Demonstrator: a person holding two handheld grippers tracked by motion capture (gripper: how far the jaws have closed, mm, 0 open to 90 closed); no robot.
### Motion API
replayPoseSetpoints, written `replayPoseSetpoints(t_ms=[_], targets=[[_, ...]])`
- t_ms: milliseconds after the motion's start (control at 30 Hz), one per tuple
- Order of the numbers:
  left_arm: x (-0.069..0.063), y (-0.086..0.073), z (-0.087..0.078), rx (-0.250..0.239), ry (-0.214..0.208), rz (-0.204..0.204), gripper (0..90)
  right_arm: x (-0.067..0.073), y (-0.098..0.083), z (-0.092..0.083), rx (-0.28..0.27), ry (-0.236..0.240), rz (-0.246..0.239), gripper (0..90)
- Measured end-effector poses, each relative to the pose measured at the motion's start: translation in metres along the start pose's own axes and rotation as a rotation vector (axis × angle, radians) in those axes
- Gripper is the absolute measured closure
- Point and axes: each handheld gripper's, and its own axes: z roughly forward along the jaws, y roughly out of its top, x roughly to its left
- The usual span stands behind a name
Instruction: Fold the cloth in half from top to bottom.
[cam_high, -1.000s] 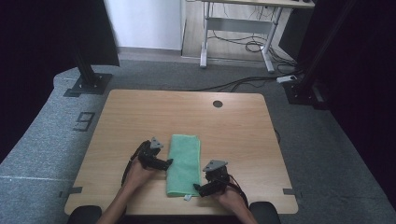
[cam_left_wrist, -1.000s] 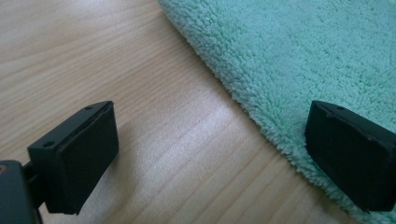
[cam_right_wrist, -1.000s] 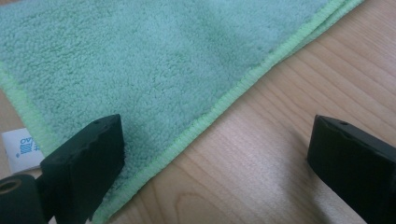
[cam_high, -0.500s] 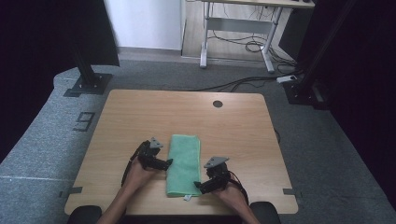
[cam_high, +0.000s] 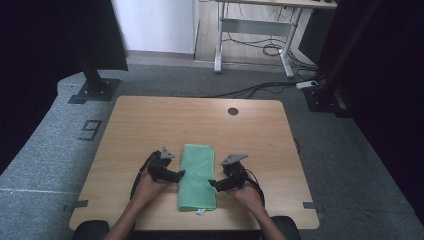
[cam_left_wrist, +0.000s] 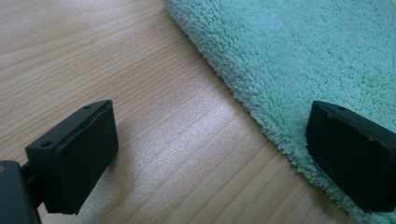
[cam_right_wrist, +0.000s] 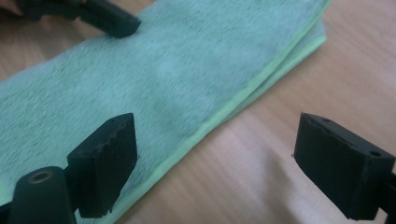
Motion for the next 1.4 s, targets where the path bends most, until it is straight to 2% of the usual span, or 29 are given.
replayPoseSetpoints(t_ms=[133,367,533,567,633,733,1000,1267,1400], targets=[[0.000,0.000,0.000,0.000,0.000,0.000,2.9,-0.007,0.009,0.004,-0.001,-0.013,0.003,14.2],[0.000,0.000,0.000,0.003,0.000,0.003,2.9,-0.021,0.020,0.012,-0.004,-0.023,0.021,21.6],[0.000,0.000,0.000,0.003,0.001,0.002,3.0,-0.027,0.027,0.017,-0.001,-0.027,0.027,29.9],[0.000,0.000,0.000,0.001,0.002,-0.001,3.0,-0.030,0.031,0.019,-0.004,-0.027,0.030,34.0],[0.000,0.000,0.000,0.001,0.002,-0.001,3.0,-0.031,0.033,0.020,-0.005,-0.030,0.029,35.5],[0.000,0.000,0.000,0.000,0.002,-0.002,3.0,-0.037,0.042,0.024,0.001,-0.043,0.020,43.9],[0.000,0.000,0.000,0.000,0.002,-0.002,3.0,-0.049,0.057,0.030,0.010,-0.056,0.027,54.5],[0.000,0.000,0.000,0.000,0.002,-0.001,3.0,-0.058,0.074,0.044,0.029,-0.064,0.050,57.1],[0.000,0.000,0.000,0.000,0.002,-0.001,3.0,-0.062,0.078,0.054,0.051,-0.085,0.047,57.1]])
